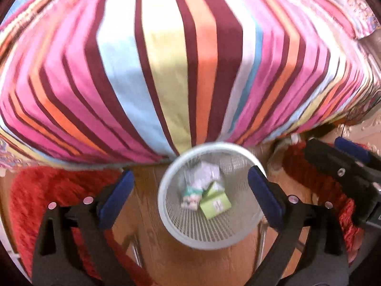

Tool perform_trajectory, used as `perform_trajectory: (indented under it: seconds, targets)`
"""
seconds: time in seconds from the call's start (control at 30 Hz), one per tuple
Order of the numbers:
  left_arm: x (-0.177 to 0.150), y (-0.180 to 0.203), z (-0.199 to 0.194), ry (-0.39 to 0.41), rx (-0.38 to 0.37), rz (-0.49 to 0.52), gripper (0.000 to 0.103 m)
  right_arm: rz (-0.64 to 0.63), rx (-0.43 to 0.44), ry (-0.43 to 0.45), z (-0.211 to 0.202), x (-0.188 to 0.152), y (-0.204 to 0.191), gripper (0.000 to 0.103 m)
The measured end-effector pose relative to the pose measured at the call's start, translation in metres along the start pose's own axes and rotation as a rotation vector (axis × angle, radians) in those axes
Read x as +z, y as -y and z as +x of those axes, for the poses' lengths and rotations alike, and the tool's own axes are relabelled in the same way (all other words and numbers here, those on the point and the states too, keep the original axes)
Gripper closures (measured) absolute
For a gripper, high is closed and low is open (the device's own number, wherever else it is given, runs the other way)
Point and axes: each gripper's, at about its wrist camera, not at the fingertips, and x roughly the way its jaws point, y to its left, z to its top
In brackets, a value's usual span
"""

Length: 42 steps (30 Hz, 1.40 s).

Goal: Collect trash
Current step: 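Raise both open tools and move them back over the bed, then grasp the white printed plastic bag with the left tool while the right grasps a green tissue packet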

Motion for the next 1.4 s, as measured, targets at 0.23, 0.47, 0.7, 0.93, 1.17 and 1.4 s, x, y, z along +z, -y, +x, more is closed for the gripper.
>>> perform_trajectory:
  seconds: [0.23, 0.47, 0.7, 0.93, 1.17, 1.4]
  targets:
    - [0.024, -0.007, -0.032, 0.1, 0.025, 0.028, 0.007, -0.046, 0.021, 0.221, -0.04, 0.026, -0.002, 0.008]
    - [0.064, -0.027, -0.067, 0.248, 0.039, -0.013, 0.007, -0.103, -0.006, 0.425, -0.065, 0.051, -0.005, 0.008]
    - [0.119, -0.04, -0.092, 0.362, 0.038, -0.01, 0.007, -0.155, 0.016, 0.446, -0.067, 0.089, -0.012, 0.008]
    - [0.184, -0.044, -0.1, 0.436, 0.032, 0.028, 0.007, -0.22, 0.03, 0.439, -0.056, 0.121, -0.019, 0.008]
    - [0.252, -0.037, -0.078, 0.437, -0.019, 0.072, 0.007, -0.283, 0.04, 0.407, -0.035, 0.155, -0.033, 0.008]
    - [0.316, -0.027, -0.043, 0.406, -0.011, 0.12, 0.007, -0.32, 0.038, 0.365, -0.009, 0.186, -0.044, 0.008]
